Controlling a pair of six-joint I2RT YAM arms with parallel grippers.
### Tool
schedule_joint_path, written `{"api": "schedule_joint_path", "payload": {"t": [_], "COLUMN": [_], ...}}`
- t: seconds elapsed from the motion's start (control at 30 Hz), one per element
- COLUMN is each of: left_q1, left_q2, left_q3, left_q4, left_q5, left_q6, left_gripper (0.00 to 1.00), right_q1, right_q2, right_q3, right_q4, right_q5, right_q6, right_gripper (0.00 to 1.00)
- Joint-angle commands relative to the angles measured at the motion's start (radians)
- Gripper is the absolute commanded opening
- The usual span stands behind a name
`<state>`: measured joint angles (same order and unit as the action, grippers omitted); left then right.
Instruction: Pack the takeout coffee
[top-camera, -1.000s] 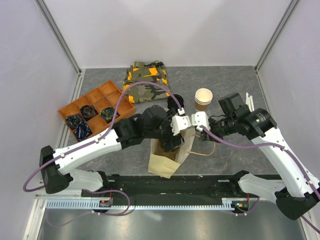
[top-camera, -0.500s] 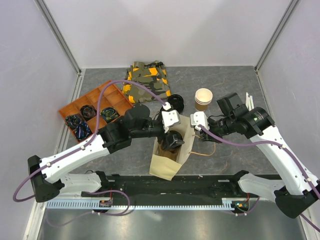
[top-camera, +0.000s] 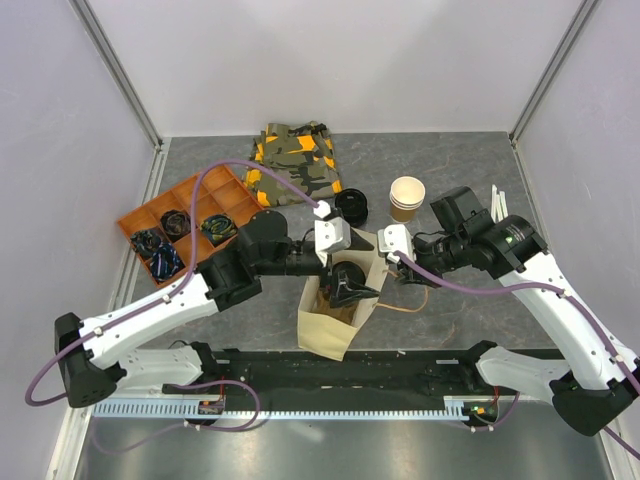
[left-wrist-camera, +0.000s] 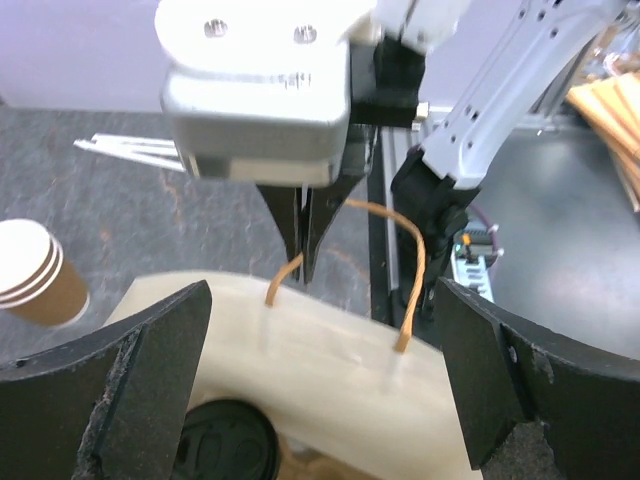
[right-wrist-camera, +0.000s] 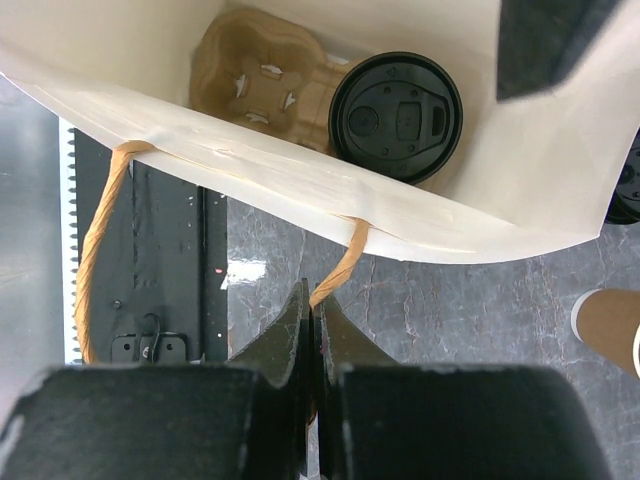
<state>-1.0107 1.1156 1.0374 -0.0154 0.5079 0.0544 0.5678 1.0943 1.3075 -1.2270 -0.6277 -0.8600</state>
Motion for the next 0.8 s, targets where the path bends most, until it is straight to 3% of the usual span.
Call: {"api": "schedule_joint_path", "payload": {"t": [0.0,0.2,0.63,0.77], "left_q1": [0.012,0.043,0.089,0.11], "left_q2": [0.027,0.056,0.066,0.056], "left_q3": [0.019,0.133,0.276,0.293], "left_q4": [0.155,0.14,0.042,0.025], "left_q5": [0.035,-0.032,-0.135,-0.186], "left_q6": [-0.102,-0.096,0.022,0.036], "left_gripper": [1.0,1.0,1.0,1.0], "right_q1": [0.006,0.006,0.006,0.009], "right_q2": [-0.014,-0.008,-0.002,-0.002], "right_q3": [0.003,0.018,0.087,0.095], "right_q4": [0.014,0.03,0.063,0.076], "right_q5": [0.0,0.016,0.016,0.014], "right_q6": [-0.001,0.016,0.107,0.116], "right_gripper": [0.0,0.1,0.53,0.6]}}
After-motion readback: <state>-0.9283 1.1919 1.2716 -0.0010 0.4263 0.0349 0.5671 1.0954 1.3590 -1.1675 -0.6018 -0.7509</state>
